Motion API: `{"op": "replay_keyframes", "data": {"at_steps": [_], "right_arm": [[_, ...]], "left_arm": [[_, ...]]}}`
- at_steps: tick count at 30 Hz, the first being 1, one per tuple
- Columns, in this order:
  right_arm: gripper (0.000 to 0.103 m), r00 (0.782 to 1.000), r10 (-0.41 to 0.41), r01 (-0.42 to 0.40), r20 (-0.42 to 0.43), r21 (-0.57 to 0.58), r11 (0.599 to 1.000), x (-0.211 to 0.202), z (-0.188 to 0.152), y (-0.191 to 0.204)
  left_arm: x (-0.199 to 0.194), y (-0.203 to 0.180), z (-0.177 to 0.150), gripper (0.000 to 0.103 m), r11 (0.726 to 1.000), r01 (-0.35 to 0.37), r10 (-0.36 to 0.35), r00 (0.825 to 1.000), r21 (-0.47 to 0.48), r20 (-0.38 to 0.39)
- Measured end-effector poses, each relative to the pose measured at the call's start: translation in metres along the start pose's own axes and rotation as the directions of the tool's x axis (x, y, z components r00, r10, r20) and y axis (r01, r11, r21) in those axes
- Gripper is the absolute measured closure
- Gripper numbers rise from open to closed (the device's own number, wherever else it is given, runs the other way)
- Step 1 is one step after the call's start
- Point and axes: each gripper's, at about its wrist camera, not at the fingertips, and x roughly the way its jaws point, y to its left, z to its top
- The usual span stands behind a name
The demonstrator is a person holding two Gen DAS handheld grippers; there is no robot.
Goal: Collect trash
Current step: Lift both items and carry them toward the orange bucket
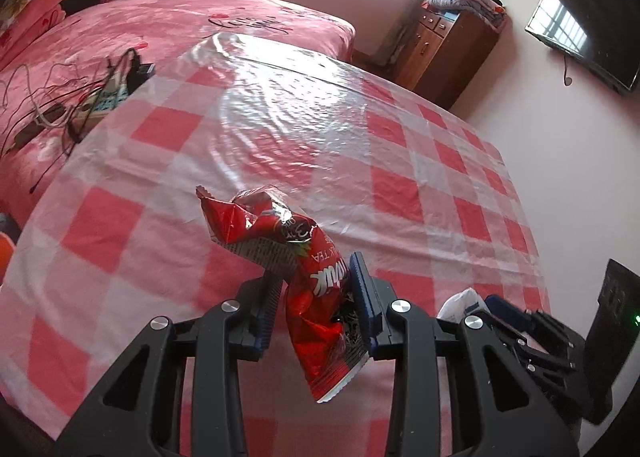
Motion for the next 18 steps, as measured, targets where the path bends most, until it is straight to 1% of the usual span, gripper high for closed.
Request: {"op": "replay_keyframes", "data": {"at_steps": [3,5,11,13,14,18], "right_arm": [[0.033,1.000,-0.020,0.020,0.006,-0.058,0.998,-0.001,-0.002,0.012],[0.032,1.000,-0.030,0.029,-0.006,-0.080,0.996,0.003,-0.002,0.018],[0.032,0.993,-0.113,0.107,-0.032,-0.143,0.984,0.013,-0.002,0.032],[0.035,0.988,-0.148,0.140,-0.033,-0.166,0.976,0.016,-0.004,0.036],[0.043,0.985,-0.172,0.164,-0.029,-0.177,0.970,0.017,-0.004,0.038],[0.043,0.983,-0.182,0.175,-0.026,-0.178,0.968,0.019,-0.004,0.040]], "left_arm": [[-0.010,0.015,-0.005,0.067,1.000,-0.003,0.003,1.000,-0.012,0.001],[-0.016,0.024,-0.009,0.067,1.000,-0.002,0.002,1.000,-0.017,0.001],[-0.027,0.042,-0.018,0.067,1.000,0.007,-0.007,1.000,-0.016,0.007],[-0.029,0.046,-0.019,0.067,1.000,0.017,-0.017,1.000,-0.020,0.007],[-0.030,0.049,-0.019,0.067,0.999,0.024,-0.024,1.000,-0.024,0.006],[-0.032,0.059,-0.020,0.067,0.999,0.044,-0.044,0.999,-0.026,0.009]]}}
